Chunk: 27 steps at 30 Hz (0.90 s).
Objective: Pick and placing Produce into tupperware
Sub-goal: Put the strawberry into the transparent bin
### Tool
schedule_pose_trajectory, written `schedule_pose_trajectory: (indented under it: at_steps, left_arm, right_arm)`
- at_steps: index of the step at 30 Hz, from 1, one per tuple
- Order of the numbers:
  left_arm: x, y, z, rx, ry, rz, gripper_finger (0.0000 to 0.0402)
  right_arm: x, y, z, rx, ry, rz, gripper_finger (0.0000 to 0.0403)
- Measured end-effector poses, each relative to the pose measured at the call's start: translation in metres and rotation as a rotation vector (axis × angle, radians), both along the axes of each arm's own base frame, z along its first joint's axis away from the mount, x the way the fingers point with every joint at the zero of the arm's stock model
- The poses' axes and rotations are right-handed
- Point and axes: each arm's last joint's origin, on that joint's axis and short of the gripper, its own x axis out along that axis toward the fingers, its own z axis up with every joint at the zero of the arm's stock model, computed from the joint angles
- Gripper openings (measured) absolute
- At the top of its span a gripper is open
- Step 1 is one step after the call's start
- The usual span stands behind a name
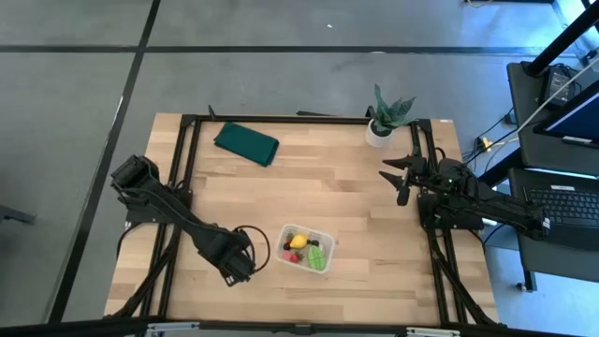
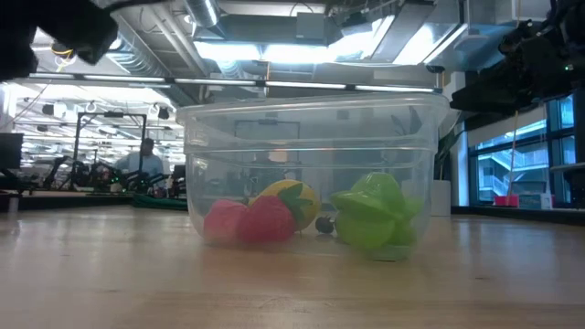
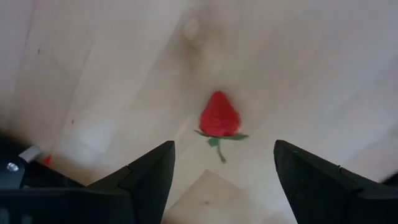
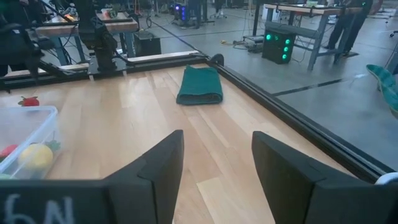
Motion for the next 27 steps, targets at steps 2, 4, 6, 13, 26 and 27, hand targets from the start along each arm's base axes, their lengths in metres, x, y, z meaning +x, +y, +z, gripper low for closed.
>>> schedule_pose_trajectory:
  at_steps: [2,4,6,13,26,27]
  left_arm:
    - [-0.002,0.002,-0.005,0.004,0.012,0.003,0.0262]
    - [-0.004,0.003,-0.012,-0.004,0.027,0.005,0.0261]
    - [-0.006,0.004,-0.017,-0.004,0.036,0.005,0.0262]
    - [-0.005,0.003,-0.026,-0.036,-0.006,0.003,0.0264]
    - [-0.014,0.008,-0.054,-0.086,-0.004,0.004,0.0265]
    - [-0.014,0.008,-0.056,-0.092,-0.007,0.004,0.0264]
  right_arm:
    - [0.0,0.0,0.0,0.005,-0.003,-0.001,0.0193]
    - [0.0,0.0,0.0,0.023,-0.01,-0.004,0.0193]
    - [0.0,0.0,0.0,0.028,-0.012,-0.004,0.0193]
    - [0.0,0.0,0.001,0.049,-0.029,-0.008,0.0193]
    - [0.0,0.0,0.003,0.042,-0.049,-0.007,0.0193]
    - [0.0,0.0,0.003,0.042,-0.049,-0.007,0.0193]
